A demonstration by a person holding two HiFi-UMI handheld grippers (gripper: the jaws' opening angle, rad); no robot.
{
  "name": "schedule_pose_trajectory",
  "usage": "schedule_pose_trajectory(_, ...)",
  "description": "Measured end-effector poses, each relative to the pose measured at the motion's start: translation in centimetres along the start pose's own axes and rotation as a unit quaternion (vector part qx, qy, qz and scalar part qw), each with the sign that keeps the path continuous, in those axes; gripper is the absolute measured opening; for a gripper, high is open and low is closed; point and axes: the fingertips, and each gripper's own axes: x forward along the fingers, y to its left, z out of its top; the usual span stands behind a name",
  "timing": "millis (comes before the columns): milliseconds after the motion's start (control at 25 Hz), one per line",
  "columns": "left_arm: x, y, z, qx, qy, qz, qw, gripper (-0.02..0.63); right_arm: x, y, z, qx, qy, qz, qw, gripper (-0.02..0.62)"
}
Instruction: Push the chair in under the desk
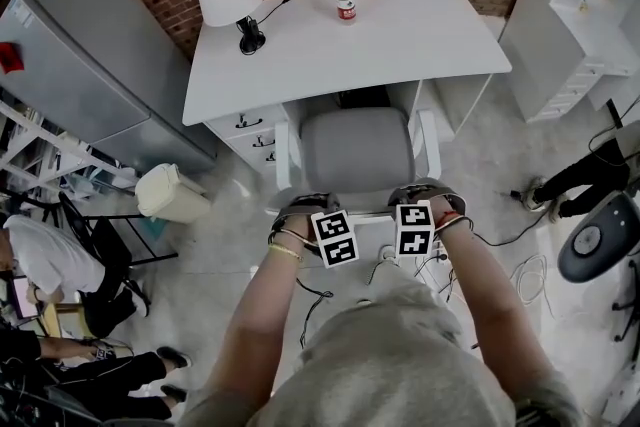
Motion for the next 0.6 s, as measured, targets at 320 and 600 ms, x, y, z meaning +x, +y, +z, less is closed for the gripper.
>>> schedule_pose_trajectory(320, 0.1, 0.6, 0.2, -0.003, 0.0, -0.001, 1.0, 0.043, 0.0, -0.6, -0.2, -0.002, -0.001, 0.003, 1.0, 0.02)
schedule_pose_trajectory(600, 0.7, 0.9, 0.6, -0.011, 0.004, 0.0, 0.9999, 0.043, 0.4, -1.2, -1.0, -0.009, -0.003, 0.005, 1.0, 0.02)
